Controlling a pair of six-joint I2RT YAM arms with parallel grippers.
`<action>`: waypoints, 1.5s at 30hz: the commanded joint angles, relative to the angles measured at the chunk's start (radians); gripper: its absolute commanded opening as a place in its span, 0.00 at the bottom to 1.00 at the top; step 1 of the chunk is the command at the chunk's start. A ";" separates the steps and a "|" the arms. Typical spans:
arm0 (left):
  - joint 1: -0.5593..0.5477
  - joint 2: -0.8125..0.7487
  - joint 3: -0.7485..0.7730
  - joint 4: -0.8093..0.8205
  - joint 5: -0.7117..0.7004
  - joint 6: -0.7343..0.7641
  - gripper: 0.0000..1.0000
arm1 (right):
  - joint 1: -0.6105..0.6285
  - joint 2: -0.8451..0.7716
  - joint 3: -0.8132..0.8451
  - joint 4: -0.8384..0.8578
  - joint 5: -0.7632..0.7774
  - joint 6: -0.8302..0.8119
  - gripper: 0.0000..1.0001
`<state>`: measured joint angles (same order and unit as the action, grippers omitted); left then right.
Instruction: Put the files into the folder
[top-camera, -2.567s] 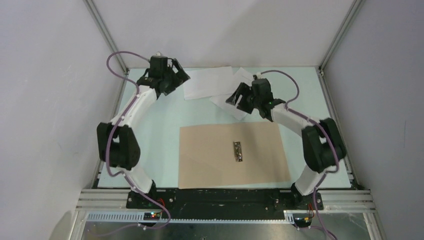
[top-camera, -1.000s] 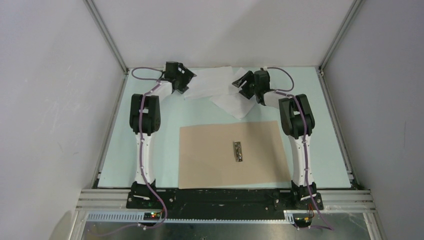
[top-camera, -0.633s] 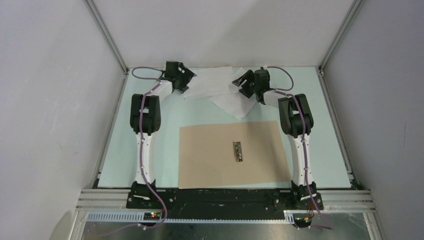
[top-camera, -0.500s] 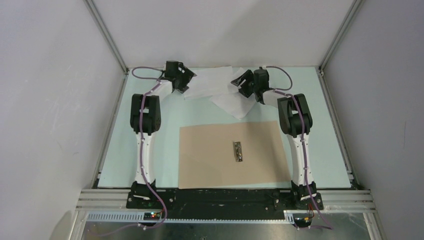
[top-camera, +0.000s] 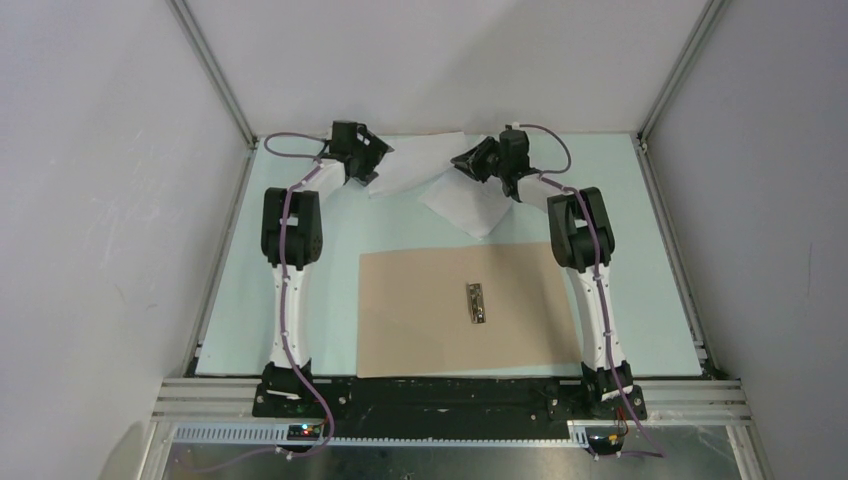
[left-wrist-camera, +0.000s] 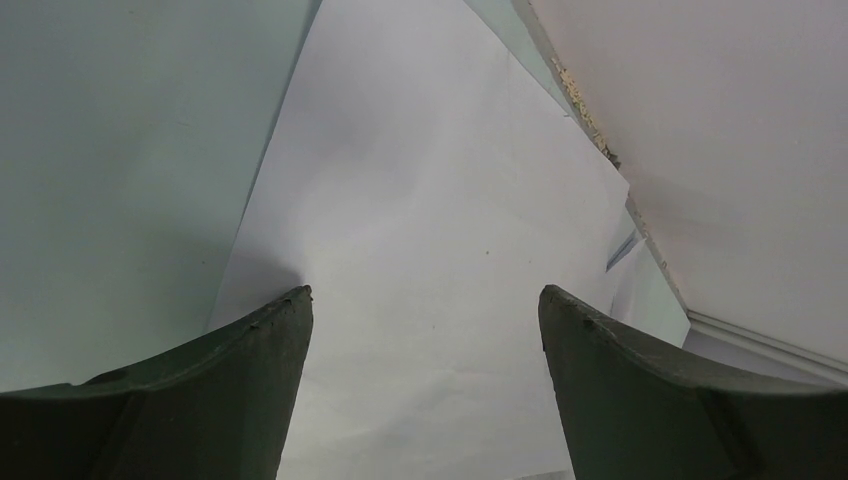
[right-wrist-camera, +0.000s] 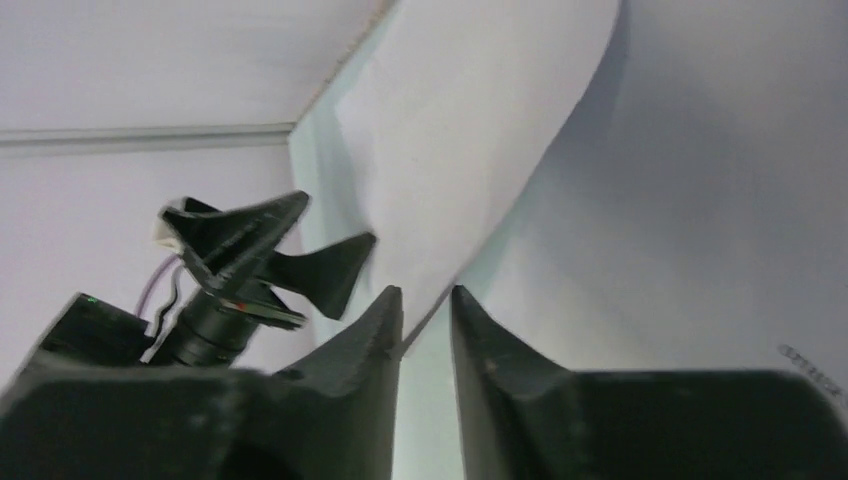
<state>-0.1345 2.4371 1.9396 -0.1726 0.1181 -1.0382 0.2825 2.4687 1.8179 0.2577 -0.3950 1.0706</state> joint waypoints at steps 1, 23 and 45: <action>0.002 -0.013 0.037 -0.024 0.047 0.037 0.89 | 0.007 0.036 0.123 -0.017 -0.031 -0.011 0.16; 0.001 -0.995 -0.497 -0.070 0.462 0.477 1.00 | 0.321 -1.022 -0.229 -0.863 0.060 -0.735 0.00; -0.305 -1.387 -0.970 0.377 0.875 0.492 1.00 | 0.677 -1.616 -0.412 -1.089 -0.170 -0.723 0.00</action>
<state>-0.4210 1.0531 0.9665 0.1108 0.9226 -0.5789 0.9337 0.8467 1.3224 -0.8410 -0.4980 0.3470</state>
